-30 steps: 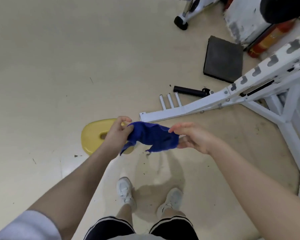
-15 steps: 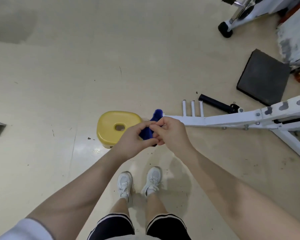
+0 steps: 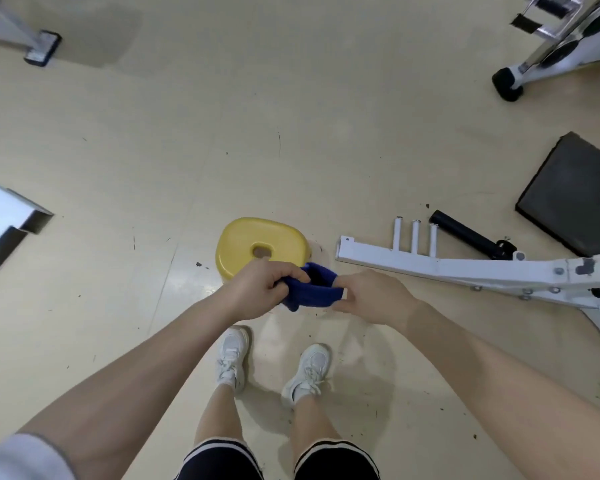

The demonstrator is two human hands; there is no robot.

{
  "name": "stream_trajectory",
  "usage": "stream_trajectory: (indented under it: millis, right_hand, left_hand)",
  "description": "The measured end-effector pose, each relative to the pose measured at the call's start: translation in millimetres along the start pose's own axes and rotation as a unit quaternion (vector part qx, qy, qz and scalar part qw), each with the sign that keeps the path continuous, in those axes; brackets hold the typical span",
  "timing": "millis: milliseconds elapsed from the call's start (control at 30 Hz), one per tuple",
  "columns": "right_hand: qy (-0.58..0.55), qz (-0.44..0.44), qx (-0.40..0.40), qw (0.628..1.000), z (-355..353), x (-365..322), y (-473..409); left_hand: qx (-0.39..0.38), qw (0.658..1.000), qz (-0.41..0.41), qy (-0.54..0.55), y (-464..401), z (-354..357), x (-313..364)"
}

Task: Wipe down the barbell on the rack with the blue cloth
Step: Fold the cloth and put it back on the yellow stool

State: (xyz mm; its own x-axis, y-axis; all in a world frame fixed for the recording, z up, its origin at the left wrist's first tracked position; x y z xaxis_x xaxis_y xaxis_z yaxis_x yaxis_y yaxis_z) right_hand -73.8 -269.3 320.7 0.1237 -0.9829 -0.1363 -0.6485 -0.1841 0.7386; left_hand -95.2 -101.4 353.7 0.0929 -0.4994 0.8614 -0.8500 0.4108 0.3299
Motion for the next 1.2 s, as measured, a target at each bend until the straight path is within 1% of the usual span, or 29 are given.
stream_trajectory:
  millis: [33, 100, 167, 200, 267, 333, 400, 467, 500, 533, 600, 633, 700, 767, 867, 933, 967, 1033, 1067, 1100, 1133, 1167, 1200]
  right_hand:
    - [0.03, 0.005, 0.024, 0.999, 0, 0, -10]
    - [0.034, 0.008, 0.088, 0.996, -2, -5, -31]
    - [-0.005, 0.0, 0.136, 0.991, -3, -19, -52]
    - [-0.05, -0.004, 0.145, 0.988, -3, -27, -63]
    - [-0.161, 0.008, 0.148, 0.976, -5, -39, -85]
    - [-0.232, 0.028, 0.17, 0.957, -15, -43, -103]
    - [-0.311, 0.039, 0.195, 0.93, -23, -40, -115]
    - [-0.39, 0.024, 0.216, 0.895, -30, -37, -120]
    - [-0.401, 0.009, 0.233, 0.886, -31, -37, -123]
    - [-0.391, -0.004, 0.251, 0.886, -31, -38, -124]
    - [-0.354, -0.012, 0.263, 0.897, -21, -42, -133]
    - [-0.339, -0.01, 0.25, 0.907, -10, -44, -141]
    - [-0.324, 0.005, 0.187, 0.927, 21, -48, -160]
    - [-0.314, 0.032, 0.123, 0.941, 59, -50, -179]
    - [-0.299, 0.072, 0.052, 0.95, 114, -53, -199]
    - [-0.3, 0.098, 0.019, 0.949, 142, -54, -207]
    - [-0.301, 0.11, 0.01, 0.947, 152, -52, -213]
    - [-0.298, 0.132, 0.011, 0.945, 164, -50, -226]
    - [-0.305, 0.147, 0.016, 0.941, 168, -48, -234]
    - [-0.325, 0.165, 0.023, 0.931, 171, -46, -242]
    - [-0.351, 0.187, 0.026, 0.917, 176, -44, -251]
    - [-0.372, 0.211, 0.027, 0.904, 180, -42, -259]
    - [-0.38, 0.237, 0.022, 0.894, 187, -39, -266]
  left_hand:
    - [-0.018, 0.999, -0.001, -0.043, -4, -4, -8]
    - [-0.043, 0.989, -0.006, -0.144, -13, -14, -27]
    - [-0.041, 0.977, -0.023, -0.21, -24, -27, -53]
    - [-0.033, 0.973, -0.029, -0.226, -31, -35, -67]
    - [-0.002, 0.971, -0.025, -0.238, -46, -50, -90]
    - [0.033, 0.971, -0.01, -0.238, -61, -64, -104]
    - [0.067, 0.972, 0.004, -0.226, -75, -75, -111]
    - [0.089, 0.971, 0.031, -0.218, -85, -83, -114]
    - [0.097, 0.97, 0.052, -0.217, -87, -84, -116]
    - [0.107, 0.967, 0.072, -0.22, -89, -86, -119]
    - [0.126, 0.959, 0.106, -0.23, -90, -86, -130]
    - [0.118, 0.956, 0.119, -0.24, -90, -82, -139]
    - [0.077, 0.953, 0.12, -0.268, -87, -68, -167]
    - [0.04, 0.951, 0.101, -0.291, -83, -51, -205]
    - [-0.024, 0.954, 0.046, -0.297, -74, -22, -253]
    - [-0.048, 0.954, 0.013, -0.295, -71, -6, -280]
    - [-0.048, 0.955, 0.006, -0.293, -73, -2, -289]
    - [-0.064, 0.954, 0.002, -0.294, -78, 8, -305]
    - [-0.066, 0.95, 0.007, -0.306, -82, 12, -312]
    - [-0.041, 0.948, 0.019, -0.316, -88, 13, -317]
    - [-0.013, 0.953, 0.006, -0.303, -94, 14, -325]
    - [0.028, 0.955, -0.024, -0.293, -99, 13, -336]
    - [0.05, 0.959, -0.088, -0.263, -101, 14, -350]
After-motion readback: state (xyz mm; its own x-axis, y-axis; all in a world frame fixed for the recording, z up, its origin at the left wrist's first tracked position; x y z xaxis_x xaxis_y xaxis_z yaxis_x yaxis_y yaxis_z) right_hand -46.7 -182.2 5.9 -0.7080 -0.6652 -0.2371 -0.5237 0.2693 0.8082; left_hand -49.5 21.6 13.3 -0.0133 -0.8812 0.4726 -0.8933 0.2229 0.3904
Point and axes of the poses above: each hand's wrist, its own y-axis away from the middle knuckle, its own z-axis out of the palm, x = y × z, the point moved 6 cm from there along -y, towards the middle knuckle, and after that the axes turned 13 degrees about z, right-handed, at the moved point
